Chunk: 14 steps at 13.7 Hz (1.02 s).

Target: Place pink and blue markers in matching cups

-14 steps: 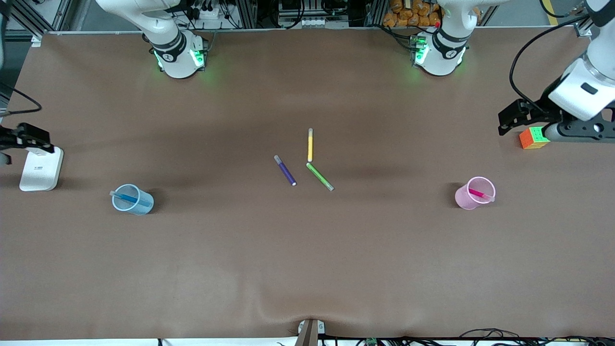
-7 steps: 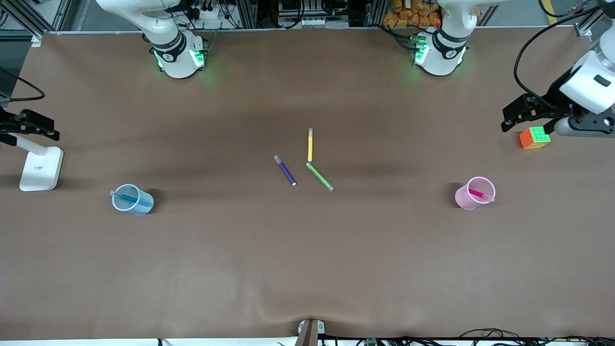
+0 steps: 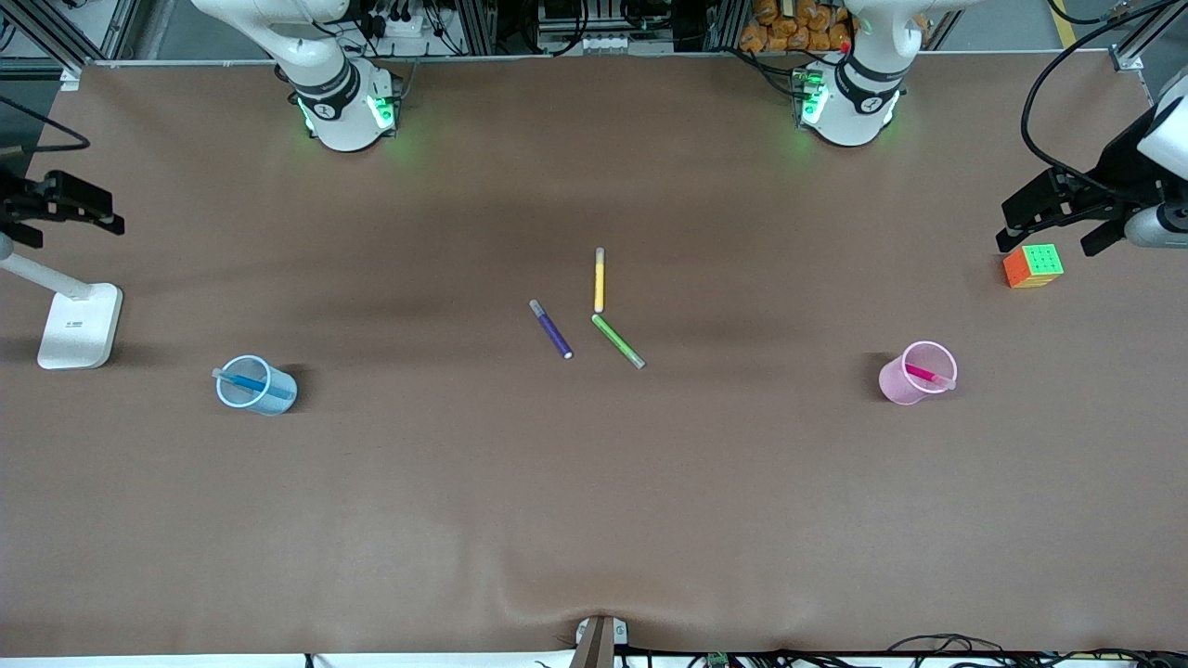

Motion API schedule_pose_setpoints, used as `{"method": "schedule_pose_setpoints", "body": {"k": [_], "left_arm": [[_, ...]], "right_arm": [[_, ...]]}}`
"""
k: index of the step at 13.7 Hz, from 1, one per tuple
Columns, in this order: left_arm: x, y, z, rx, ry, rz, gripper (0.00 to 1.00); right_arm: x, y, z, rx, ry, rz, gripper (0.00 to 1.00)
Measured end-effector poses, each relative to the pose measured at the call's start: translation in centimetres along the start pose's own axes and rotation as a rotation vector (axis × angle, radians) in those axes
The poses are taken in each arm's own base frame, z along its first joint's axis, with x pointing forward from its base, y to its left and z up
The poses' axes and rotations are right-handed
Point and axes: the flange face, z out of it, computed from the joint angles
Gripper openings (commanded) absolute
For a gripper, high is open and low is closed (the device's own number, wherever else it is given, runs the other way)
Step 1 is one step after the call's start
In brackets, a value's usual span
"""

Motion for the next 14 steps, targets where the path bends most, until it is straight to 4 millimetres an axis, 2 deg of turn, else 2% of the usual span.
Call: {"method": "schedule_pose_setpoints", "body": {"k": [3,7,10,14], "left_arm": [[-0.4,0.3,0.5,0.002,-0.041,0.007,1.00],[0.3,0.7,1.7,0.003,-0.057,0.016,1.00],[0.9,0.5,2.0,0.000,-0.057,0.014,1.00],[0.9,0.7,1.9,-0.001,-0.055,0.018,1.00]], "right_arm": [[-0.6,-1.3,-0.5,0.003,-0.017,-0.016,1.00],[-1.5,-2.6,-1.2,0.060,-0.020,0.012,1.00],[-1.1,-2.6,-1.5,0.072,0.014,0.036,1.00],[-0.8,-1.5,-2.0,0.064,0.073,0.114,1.00]]}}
